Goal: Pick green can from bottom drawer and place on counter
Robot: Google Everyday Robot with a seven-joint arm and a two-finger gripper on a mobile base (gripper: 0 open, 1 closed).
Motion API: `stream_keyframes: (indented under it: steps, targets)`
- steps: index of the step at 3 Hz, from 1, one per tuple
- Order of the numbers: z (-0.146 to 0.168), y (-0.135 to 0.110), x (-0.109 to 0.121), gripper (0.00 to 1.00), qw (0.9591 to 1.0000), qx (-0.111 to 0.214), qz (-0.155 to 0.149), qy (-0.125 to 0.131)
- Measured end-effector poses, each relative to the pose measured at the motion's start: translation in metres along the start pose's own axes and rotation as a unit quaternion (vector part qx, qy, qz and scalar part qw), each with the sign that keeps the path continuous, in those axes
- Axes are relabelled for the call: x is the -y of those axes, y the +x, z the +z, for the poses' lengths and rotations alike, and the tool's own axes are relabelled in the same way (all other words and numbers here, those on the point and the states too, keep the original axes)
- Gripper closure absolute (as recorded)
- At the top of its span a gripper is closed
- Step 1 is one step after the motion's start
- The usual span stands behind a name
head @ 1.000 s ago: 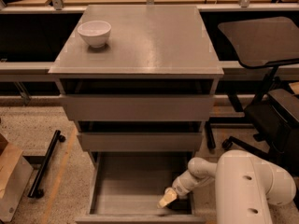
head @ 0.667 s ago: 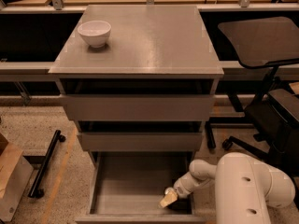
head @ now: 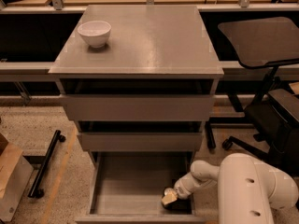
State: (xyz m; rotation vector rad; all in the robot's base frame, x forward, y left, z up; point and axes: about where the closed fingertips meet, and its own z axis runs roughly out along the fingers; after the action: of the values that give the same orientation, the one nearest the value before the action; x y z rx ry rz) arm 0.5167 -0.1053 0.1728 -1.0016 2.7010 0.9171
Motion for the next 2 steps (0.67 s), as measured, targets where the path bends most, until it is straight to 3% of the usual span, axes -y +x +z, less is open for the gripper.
stream_keyframes:
  steps: [1, 2]
  targets:
    - [-0.005, -0.006, -0.004, 0.85, 0.9999, 0.007, -0.007, 0.004]
    - [-0.026, -0.024, -0.015, 1.0, 0.9994, 0.023, -0.019, -0.016]
